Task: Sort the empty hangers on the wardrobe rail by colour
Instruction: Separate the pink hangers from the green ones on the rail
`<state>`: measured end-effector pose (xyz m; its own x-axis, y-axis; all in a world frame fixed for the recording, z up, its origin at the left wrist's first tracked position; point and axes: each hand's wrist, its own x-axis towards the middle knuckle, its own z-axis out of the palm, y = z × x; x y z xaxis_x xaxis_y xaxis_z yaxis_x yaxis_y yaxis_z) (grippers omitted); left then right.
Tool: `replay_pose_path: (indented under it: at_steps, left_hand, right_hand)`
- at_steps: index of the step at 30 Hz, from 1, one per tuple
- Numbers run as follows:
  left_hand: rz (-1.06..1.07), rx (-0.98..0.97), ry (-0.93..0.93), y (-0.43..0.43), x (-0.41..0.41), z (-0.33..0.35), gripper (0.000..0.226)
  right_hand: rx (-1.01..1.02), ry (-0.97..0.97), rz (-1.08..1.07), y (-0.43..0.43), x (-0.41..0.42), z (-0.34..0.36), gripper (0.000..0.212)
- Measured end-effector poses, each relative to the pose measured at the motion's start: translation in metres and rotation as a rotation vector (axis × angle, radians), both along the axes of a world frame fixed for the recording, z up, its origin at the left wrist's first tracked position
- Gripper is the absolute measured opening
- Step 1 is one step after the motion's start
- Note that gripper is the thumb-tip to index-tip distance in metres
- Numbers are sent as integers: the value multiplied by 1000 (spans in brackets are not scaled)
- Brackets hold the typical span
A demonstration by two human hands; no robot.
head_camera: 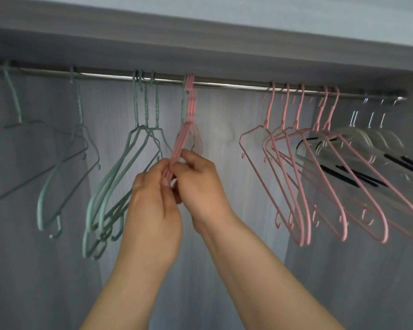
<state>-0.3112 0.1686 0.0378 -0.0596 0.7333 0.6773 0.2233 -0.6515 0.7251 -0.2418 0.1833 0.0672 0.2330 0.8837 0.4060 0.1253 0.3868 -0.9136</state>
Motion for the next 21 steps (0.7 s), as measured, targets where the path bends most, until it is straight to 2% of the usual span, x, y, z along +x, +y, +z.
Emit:
replay_pose_path:
  at_steps: [3,7,12,15,18,21]
  left_hand:
    - [69,-13,17,-2,-11,-1,39]
    - [142,-2,77,-4,-20,-1,40]
    - [255,20,212,-8,-22,1,42]
    - [339,111,294,-17,-17,-1,43]
    - [357,255,259,-33,-9,-5,45]
    - [234,392,177,-49,1,-12,40]
  right_hand:
    - [-10,-7,95,5,-13,-1,19]
    - [-33,85,161,6,-29,-1,24]
    - [68,103,-58,22,-16,2,26]
    - [110,143,-137,23,1,18,28]
    - [47,223,-201,21,20,41,36]
    - [-28,237,-221,18,32,51,36]
